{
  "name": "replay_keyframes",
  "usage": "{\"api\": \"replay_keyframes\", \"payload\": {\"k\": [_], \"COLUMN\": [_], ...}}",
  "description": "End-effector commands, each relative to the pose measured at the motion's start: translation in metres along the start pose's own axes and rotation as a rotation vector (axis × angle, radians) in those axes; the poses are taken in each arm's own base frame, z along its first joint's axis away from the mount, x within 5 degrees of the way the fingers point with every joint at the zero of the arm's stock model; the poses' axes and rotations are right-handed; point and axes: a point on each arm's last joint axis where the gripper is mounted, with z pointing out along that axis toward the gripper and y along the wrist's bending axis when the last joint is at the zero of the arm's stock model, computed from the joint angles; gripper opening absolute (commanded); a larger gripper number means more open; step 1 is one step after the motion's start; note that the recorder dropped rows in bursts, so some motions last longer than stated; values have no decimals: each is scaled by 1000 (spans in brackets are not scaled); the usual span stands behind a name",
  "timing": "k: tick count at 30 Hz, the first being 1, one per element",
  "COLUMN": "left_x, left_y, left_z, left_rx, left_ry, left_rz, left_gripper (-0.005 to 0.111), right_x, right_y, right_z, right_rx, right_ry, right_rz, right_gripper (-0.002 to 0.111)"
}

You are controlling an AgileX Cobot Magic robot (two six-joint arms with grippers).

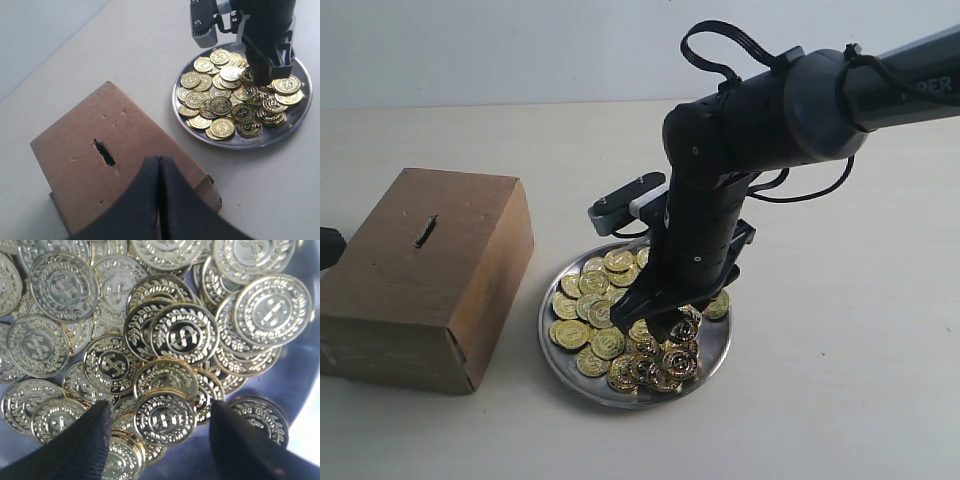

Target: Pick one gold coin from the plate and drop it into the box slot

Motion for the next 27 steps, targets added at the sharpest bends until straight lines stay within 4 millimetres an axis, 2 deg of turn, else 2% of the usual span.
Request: {"api": "replay_keyframes", "payload": {"k": [1, 27], "left_x": [-4, -4], "left_y": [0, 0], "left_z": [-2, -2], "left_rx": [6, 6], "left_ry": [-20, -20], "left_rz": [-5, -5], "left_gripper": [0, 0], "right_x": [1, 0], "right_y": [-1, -1], "right_z": [-1, 4], "right_rx": [8, 9], "right_ry": [1, 11], "right_rz": [-3, -4], "right_gripper": [55, 54]}}
